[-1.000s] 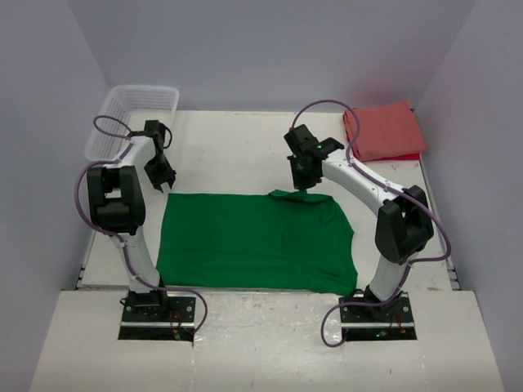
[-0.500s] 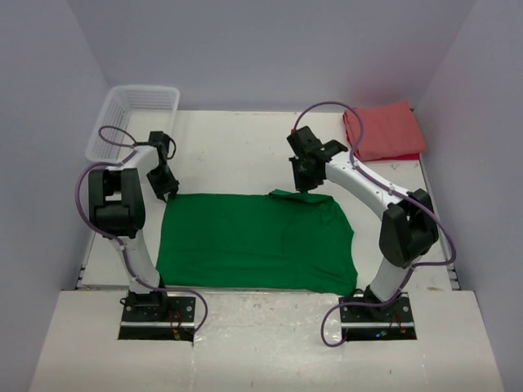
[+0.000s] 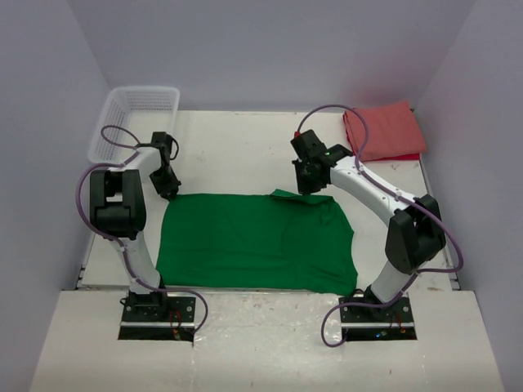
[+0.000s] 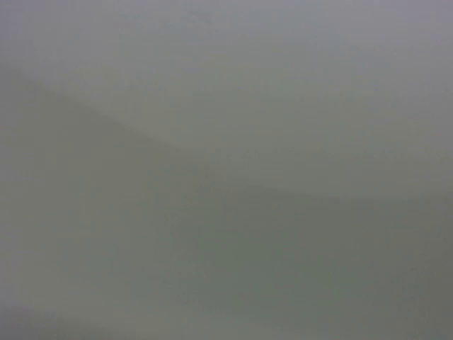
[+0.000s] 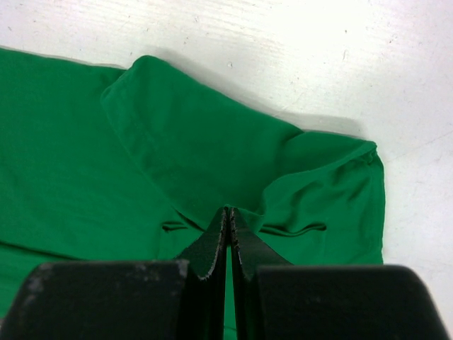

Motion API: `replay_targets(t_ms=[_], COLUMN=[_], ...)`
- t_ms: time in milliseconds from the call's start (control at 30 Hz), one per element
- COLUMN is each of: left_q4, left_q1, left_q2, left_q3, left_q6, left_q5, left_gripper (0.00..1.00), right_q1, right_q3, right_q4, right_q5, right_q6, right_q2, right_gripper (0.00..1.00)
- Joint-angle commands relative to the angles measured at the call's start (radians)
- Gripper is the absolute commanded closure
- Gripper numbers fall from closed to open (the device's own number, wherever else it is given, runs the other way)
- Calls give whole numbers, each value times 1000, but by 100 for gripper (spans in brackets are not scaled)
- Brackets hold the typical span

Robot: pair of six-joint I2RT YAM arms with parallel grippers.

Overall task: Fold and stack the t-shirts
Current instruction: Grap the side of the flattened tshirt furthest away from the robot with both arms

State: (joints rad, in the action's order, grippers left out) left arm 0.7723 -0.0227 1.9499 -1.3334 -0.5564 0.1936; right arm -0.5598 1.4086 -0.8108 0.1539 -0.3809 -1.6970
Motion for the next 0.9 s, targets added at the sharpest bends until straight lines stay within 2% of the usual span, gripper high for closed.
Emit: replay_targets(t_ms=[0, 33, 67, 100, 367, 567, 700, 867], left_q4=[-79, -80, -82, -82, -65, -10, 18, 30], left_q1=[10, 12, 12, 12, 12, 86, 90, 90], left_q2=[29, 29, 30, 30, -57, -201, -256, -273], left_q3=[36, 33, 27, 23, -4, -29, -47, -43], left_q6=[7, 10, 12, 12, 27, 27, 33, 29], left_q5=[30, 29, 29, 30, 64, 118, 145, 151], left_gripper=[84, 88, 99, 100, 100, 100, 100, 100], right_q1=[5, 5, 6, 5, 34, 132, 204, 225], right_q3=[-14, -16, -19, -19, -13, 35, 88, 168], right_q4=[30, 35, 35, 35, 39, 38, 30, -11], right_q5=[-7, -7, -5, 4, 101, 127, 90, 61], right_q6=[-10, -10, -12, -12, -19, 8, 40, 51], right_q2=[46, 46, 46, 45, 39, 42, 30, 26], right_gripper=[100, 100, 100, 100, 100, 100, 100, 100])
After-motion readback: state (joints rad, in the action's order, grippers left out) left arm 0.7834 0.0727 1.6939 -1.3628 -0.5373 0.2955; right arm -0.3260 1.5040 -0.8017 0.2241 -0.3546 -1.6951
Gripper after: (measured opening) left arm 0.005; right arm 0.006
